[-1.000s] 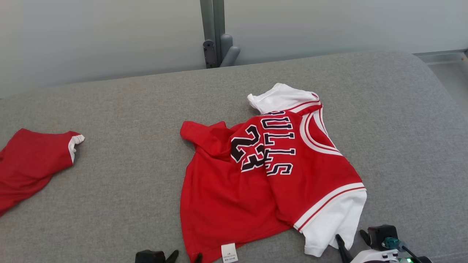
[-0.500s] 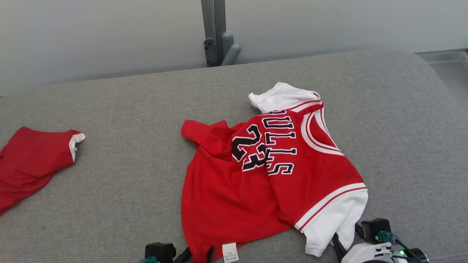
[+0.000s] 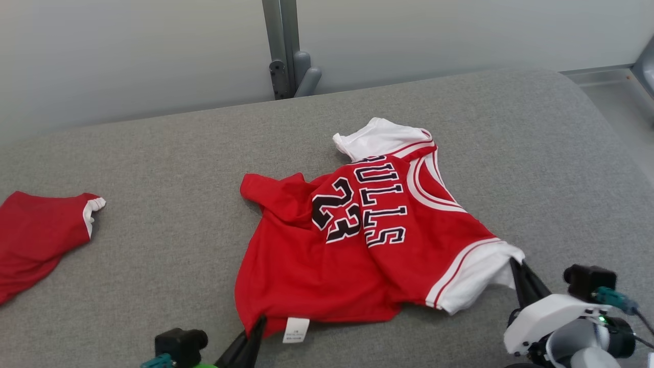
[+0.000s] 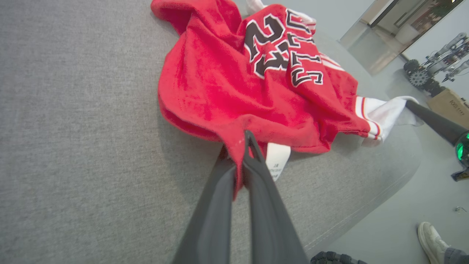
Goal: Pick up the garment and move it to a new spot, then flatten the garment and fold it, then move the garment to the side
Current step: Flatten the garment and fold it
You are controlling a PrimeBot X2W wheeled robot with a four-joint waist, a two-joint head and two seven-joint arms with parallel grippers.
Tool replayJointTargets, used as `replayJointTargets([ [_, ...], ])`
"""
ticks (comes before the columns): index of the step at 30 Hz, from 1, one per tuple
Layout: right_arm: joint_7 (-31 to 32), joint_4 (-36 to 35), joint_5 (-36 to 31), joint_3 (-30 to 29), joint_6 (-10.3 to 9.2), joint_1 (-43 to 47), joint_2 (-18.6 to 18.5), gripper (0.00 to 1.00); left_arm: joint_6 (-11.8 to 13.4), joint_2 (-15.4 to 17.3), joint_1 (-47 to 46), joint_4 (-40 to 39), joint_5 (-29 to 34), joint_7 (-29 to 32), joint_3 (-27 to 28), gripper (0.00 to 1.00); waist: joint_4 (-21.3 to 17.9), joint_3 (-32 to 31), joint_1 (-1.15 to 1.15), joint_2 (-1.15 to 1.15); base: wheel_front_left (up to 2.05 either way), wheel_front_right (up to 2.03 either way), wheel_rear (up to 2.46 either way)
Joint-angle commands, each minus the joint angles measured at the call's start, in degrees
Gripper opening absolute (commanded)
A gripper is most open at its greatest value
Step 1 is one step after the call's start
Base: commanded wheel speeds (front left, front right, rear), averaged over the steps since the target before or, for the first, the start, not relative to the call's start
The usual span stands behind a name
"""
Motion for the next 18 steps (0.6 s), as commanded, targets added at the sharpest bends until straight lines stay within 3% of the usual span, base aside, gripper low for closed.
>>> replayJointTargets([
  [1, 0.72, -1.93, 1.61, -0.52, -0.08, 1.18, -0.39, 0.00, 0.23, 0.94, 0.95, -2.31, -1.03, 0.45, 0.58, 0.00, -0.03, 0.01, 0.00, 0.68, 0.00, 0.00, 0.00],
  [6, 7.27, -21.74, 13.09, -5.53, -0.05, 3.88, -0.93, 0.00, 0.93, 4.57, 3.99, -25.22, -6.47, 5.75, 4.01, 0.00, -0.11, 0.72, 0.00, 0.68, 0.00, 0.00, 0.00],
  [10, 13.82, -36.32, 18.43, -9.08, -0.04, -0.35, -2.05, 0.00, 2.55, 7.70, -1.26, -38.29, -8.35, 12.65, 6.00, 0.00, -0.19, 2.92, 0.00, 0.68, 0.00, 0.00, 0.00],
  [14, 21.52, -43.00, 20.73, -11.85, -0.03, -12.20, -3.57, 0.00, 4.07, 10.98, -13.03, -43.73, -12.07, 20.88, 9.75, 0.00, -0.29, 8.34, 0.00, 0.68, 0.00, 0.00, 0.00],
  [18, 27.68, -39.46, 16.60, -13.66, -0.04, -28.88, -5.54, 0.00, 5.60, 14.53, -30.61, -38.89, -15.52, 28.84, 14.13, 0.00, 0.37, 15.66, 0.00, 0.68, 0.00, 0.00, 0.00],
])
